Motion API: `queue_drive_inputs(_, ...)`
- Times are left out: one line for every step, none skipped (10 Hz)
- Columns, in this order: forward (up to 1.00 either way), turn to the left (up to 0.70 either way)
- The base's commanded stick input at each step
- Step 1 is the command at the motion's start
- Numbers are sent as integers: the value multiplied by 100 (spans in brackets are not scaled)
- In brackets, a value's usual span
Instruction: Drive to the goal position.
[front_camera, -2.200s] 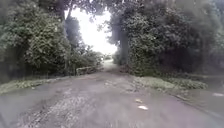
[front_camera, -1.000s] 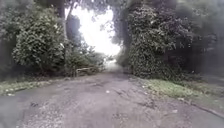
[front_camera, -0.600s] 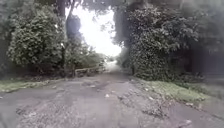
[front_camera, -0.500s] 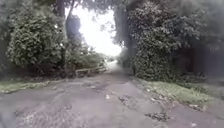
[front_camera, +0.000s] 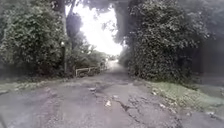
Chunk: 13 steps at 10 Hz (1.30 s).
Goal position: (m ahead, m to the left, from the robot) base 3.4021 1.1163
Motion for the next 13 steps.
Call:
queue_drive_inputs(70,0)
queue_drive_inputs(70,0)
queue_drive_inputs(70,0)
queue_drive_inputs(70,0)
queue_drive_inputs(70,0)
queue_drive_inputs(70,0)
queue_drive_inputs(70,-15)
queue_drive_inputs(70,-18)
queue_drive_inputs(70,0)
queue_drive_inputs(70,0)
queue_drive_inputs(70,0)
queue_drive_inputs(70,0)
queue_drive_inputs(70,0)
